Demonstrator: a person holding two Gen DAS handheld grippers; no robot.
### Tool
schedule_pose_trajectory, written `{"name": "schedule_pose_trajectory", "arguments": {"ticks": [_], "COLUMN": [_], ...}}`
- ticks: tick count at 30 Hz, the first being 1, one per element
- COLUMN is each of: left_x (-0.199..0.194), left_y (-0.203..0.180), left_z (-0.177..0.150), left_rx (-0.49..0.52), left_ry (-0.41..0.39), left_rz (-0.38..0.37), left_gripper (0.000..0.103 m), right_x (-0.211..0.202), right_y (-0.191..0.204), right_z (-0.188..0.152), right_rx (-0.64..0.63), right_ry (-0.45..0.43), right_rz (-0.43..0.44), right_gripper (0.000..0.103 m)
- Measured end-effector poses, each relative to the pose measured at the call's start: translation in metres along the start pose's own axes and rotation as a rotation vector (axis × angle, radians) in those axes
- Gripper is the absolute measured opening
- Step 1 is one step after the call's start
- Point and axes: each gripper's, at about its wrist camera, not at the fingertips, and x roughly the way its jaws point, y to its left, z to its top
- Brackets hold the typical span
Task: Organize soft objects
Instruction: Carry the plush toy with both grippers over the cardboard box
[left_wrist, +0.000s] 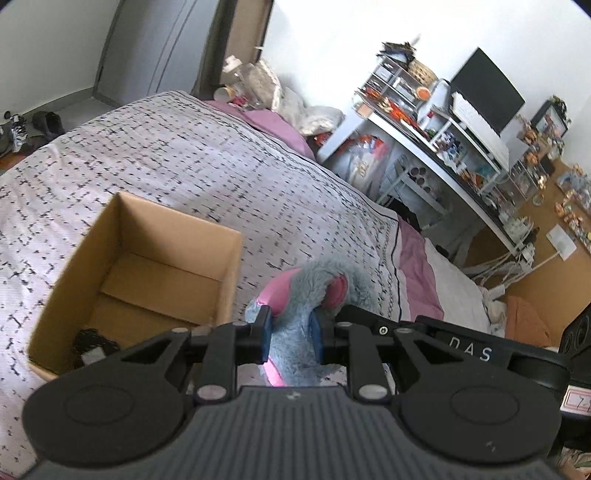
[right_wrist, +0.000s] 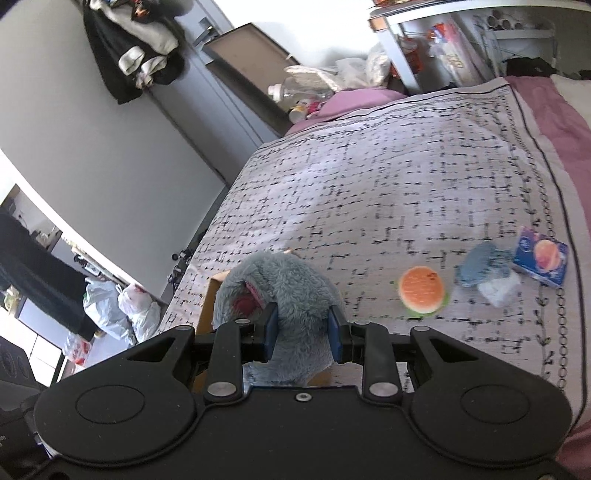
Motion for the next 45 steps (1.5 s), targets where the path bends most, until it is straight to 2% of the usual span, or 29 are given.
{"name": "schedule_pose_trajectory", "arguments": {"ticks": [13,26,29,30,31,32,38,41,45], "left_x": [-0.013,-0.01,-0.007,-0.005,-0.004,-0.003,-0.005,-0.005,-0.005], "left_y": [0.059,0.117,0.126,0.129,0.133,0.137,0.149,0.148,0.141], "left_z": [0.017,0.03,0.032,0.032,0.033,0.033,0.035,0.035,0.032], "left_rx": [-0.068,-0.121,-0.124,-0.124,-0.131,-0.144,-0.172,-0.177,-0.183], "left_ry": [-0.04,-0.042,-0.031,-0.022,-0.015,-0.013,0.007,0.018,0.031], "left_rz": [0.019,0.048,0.062,0.071,0.084,0.101,0.149,0.146,0.151], "left_gripper": [0.021,0.021,0.021,0.021,0.021,0.021,0.025,0.025,0.033], "right_x": [0.039,0.084,0.093,0.096,0.097,0.098,0.085,0.078,0.064], "right_y": [0.054,0.09,0.093,0.094,0.094,0.094,0.087,0.082,0.074], "right_z": [-0.005,-0.015,-0.019,-0.02,-0.021,-0.021,-0.02,-0.018,-0.017], "right_rx": [-0.042,-0.066,-0.053,-0.053,-0.058,-0.065,-0.086,-0.087,-0.093], "right_ry": [0.042,0.095,0.107,0.114,0.118,0.116,0.093,0.082,0.076], "right_rz": [0.002,-0.009,-0.022,-0.039,-0.062,-0.087,-0.116,-0.123,-0.123], "right_gripper": [0.028,0.028,0.032,0.04,0.053,0.057,0.06,0.061,0.064]}}
